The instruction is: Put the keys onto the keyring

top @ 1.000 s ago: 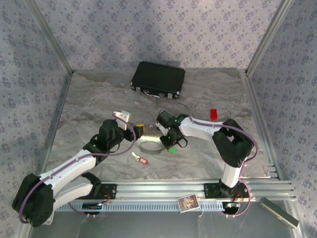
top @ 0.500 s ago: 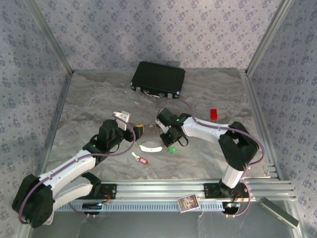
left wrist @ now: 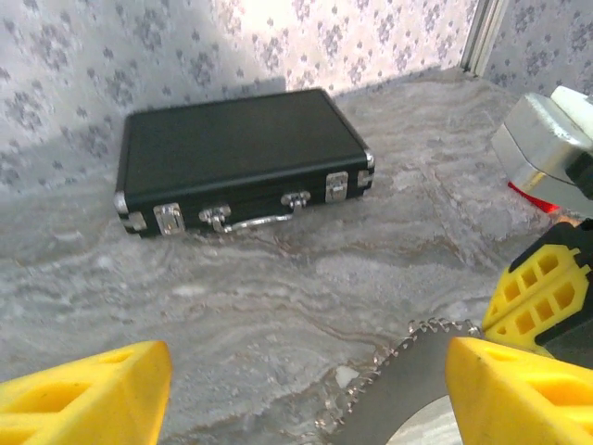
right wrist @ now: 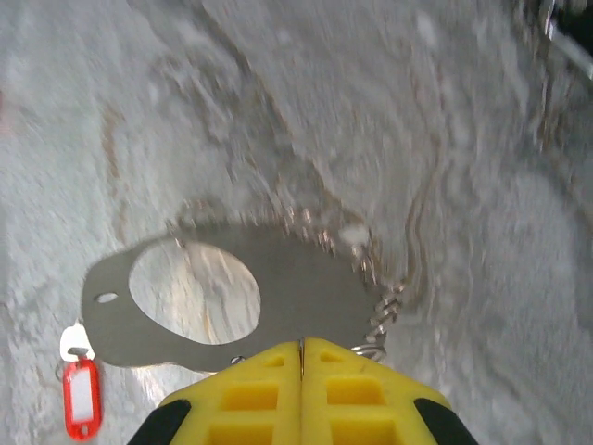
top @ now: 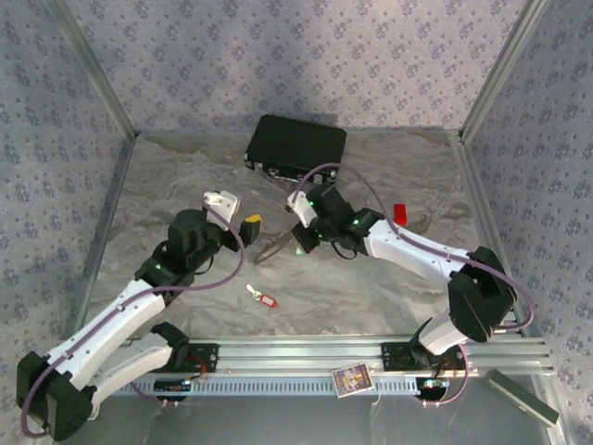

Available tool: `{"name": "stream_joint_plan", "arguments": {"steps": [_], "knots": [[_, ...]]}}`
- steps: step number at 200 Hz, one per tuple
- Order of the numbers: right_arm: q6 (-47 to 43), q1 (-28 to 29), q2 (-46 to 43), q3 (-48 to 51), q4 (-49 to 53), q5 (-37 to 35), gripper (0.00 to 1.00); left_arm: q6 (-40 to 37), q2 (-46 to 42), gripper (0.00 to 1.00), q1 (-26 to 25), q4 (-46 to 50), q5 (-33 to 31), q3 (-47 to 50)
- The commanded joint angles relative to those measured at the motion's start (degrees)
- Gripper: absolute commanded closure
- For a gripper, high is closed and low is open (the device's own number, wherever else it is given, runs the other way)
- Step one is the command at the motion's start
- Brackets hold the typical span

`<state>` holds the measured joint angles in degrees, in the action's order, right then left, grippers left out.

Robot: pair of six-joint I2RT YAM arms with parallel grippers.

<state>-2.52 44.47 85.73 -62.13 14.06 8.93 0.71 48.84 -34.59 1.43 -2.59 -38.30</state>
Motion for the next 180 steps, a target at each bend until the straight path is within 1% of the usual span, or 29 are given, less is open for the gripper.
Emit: {"name": "stream_joint_plan", "arguments": {"steps": [1,19,43,63,92,115,141,158,180], "knots": [[-4.2,-0.8,-3.4,2.4,-11.6,5.1,1.00,-6.5,0.1,0.31,1.3,4.0,0.1,-3.9],[-5.3,-2.1,-4.3,3.5,-15.6,8.3,1.00,-8.6,1.9,0.36,4.1,5.3,4.8,-6.0],[-7.0,-3.7,-4.8,3.9,-17.9,11.9,1.00,-11.3,5.2,0.42,6.8,7.7,12.0,-9.4],[-8.2,-5.2,-5.1,3.7,-18.3,16.1,1.00,-13.3,7.7,0.46,8.1,8.4,15.3,-11.1],[-10.2,-7.4,-5.5,3.5,-17.1,22.2,1.00,-15.0,10.7,0.55,9.9,8.1,20.9,-11.9],[-12.2,-8.5,-5.8,3.8,-16.0,27.5,1.00,-17.3,12.0,0.61,10.1,7.0,26.6,-10.9],[-13.7,-8.8,-5.3,3.6,-15.2,31.6,1.00,-19.5,12.5,0.71,9.9,2.6,35.6,-7.7],[-14.0,-8.9,-4.8,3.5,-15.1,33.9,1.00,-18.0,13.2,0.71,9.2,0.2,38.3,-6.3],[-13.9,-8.9,-4.0,3.2,-15.1,35.8,1.00,-19.1,14.0,0.73,7.6,2.7,40.6,-6.3]]}}
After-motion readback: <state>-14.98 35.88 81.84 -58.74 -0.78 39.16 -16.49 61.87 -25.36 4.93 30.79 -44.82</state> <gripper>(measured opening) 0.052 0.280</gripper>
